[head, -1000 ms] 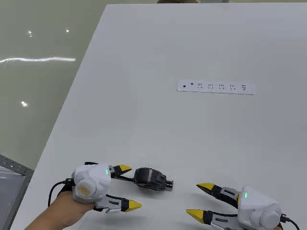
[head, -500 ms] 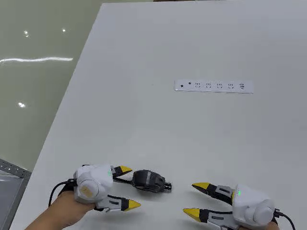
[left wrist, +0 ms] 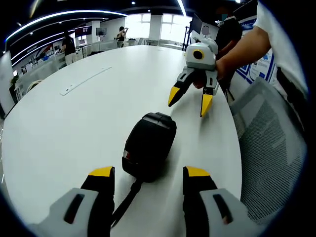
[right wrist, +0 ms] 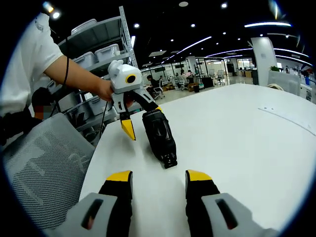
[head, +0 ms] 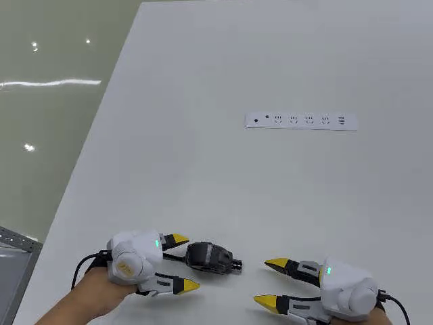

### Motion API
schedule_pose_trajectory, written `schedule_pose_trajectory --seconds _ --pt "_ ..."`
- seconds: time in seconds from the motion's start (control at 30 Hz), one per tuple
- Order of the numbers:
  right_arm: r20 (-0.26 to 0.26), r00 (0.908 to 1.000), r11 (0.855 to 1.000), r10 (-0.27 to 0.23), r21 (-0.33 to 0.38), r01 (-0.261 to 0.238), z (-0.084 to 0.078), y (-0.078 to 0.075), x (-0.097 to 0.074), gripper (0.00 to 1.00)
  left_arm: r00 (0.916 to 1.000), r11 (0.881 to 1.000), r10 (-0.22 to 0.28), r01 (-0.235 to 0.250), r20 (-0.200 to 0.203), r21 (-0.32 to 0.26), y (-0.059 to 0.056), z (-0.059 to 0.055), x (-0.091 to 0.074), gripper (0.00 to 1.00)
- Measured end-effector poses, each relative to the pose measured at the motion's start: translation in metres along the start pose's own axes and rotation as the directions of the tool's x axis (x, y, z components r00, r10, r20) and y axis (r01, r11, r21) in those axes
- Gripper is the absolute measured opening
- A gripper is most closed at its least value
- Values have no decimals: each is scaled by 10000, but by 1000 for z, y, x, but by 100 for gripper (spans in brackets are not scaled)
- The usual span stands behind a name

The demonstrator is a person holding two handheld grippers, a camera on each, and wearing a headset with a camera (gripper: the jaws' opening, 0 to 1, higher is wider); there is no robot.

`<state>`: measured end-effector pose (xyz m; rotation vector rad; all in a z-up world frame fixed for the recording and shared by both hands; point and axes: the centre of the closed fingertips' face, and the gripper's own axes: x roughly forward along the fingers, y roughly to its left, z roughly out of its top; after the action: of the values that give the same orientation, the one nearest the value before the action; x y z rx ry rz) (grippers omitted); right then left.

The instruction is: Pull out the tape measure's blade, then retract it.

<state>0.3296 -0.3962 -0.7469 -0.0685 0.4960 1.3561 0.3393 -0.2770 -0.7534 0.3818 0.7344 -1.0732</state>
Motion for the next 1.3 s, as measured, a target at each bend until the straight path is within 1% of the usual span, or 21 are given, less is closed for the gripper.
schedule_pose_trajectory --seconds 0.23,0.53,0.73,0.83,1.1,1.3 --pt "-57 10000 10000 48 -29 -49 0 -3 4 43 10000 9999 -98 99 -14 134 3 4 4 50" --pt "-37 10000 10000 63 -24 -64 0 -6 6 42 9996 9992 -273 275 -57 284 4 6 9 46" --pt "-54 9999 9999 107 16 -107 -1 -4 9 42 9993 9987 -358 360 -65 356 3 7 12 44" --pt "-34 9999 9999 102 51 -102 -1 -5 9 42 9990 9983 -431 435 -102 392 2 8 14 42" --pt "15 10000 9999 74 68 -74 -1 -8 9 42 9989 9977 -441 449 -150 509 4 9 16 38" --pt "31 10000 9999 48 113 -48 -1 -9 8 42 9985 9976 -524 532 -176 449 3 8 19 34"
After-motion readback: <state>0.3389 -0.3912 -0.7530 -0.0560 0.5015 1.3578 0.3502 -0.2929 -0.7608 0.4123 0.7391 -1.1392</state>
